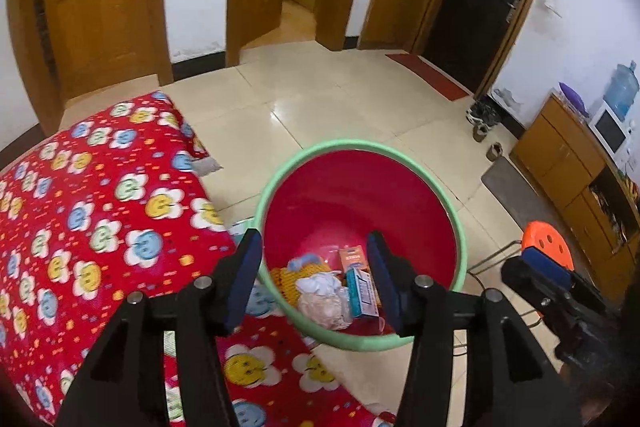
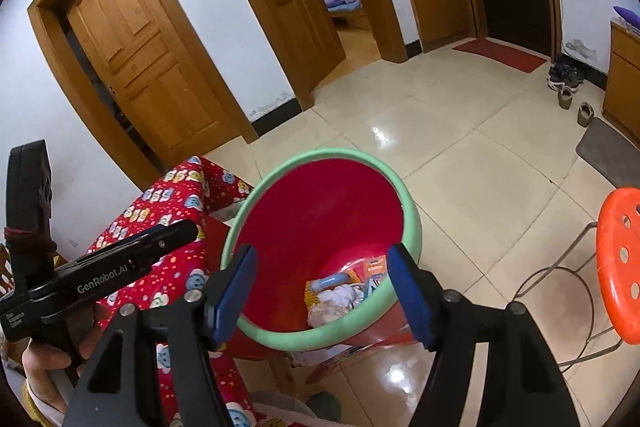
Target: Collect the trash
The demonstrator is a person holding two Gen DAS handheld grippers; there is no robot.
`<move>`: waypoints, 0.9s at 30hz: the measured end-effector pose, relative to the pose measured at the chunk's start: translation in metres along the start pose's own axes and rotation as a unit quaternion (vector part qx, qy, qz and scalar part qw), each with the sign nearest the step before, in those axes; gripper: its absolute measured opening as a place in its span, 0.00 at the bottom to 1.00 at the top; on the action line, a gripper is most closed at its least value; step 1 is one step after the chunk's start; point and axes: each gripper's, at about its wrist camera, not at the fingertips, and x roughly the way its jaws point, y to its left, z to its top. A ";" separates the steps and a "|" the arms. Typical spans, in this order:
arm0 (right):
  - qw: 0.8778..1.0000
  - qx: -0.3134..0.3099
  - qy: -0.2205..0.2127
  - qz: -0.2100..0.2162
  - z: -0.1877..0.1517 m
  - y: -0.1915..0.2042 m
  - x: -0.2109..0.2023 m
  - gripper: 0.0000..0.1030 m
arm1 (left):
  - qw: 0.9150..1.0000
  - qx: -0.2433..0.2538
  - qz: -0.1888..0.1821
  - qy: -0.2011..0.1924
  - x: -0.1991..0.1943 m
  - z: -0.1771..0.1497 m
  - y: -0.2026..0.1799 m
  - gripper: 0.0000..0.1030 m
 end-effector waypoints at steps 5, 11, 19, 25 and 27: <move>1.000 -0.013 -0.014 0.018 0.002 0.018 -0.018 0.70 | 0.999 -0.020 0.020 -0.019 -0.030 -0.007 0.022 0.61; 0.998 -0.035 -0.031 0.049 -0.002 0.049 -0.040 0.73 | 0.997 -0.044 0.048 -0.044 -0.073 -0.023 0.050 0.63; 0.992 -0.073 -0.044 0.090 -0.016 0.096 -0.069 0.75 | 0.989 -0.078 0.091 -0.087 -0.136 -0.052 0.085 0.70; 0.987 -0.098 -0.055 0.114 -0.024 0.126 -0.092 0.82 | 0.980 -0.101 0.124 -0.116 -0.180 -0.077 0.105 0.75; 0.985 -0.106 -0.059 0.120 -0.028 0.135 -0.100 0.83 | 0.977 -0.107 0.137 -0.122 -0.191 -0.086 0.109 0.75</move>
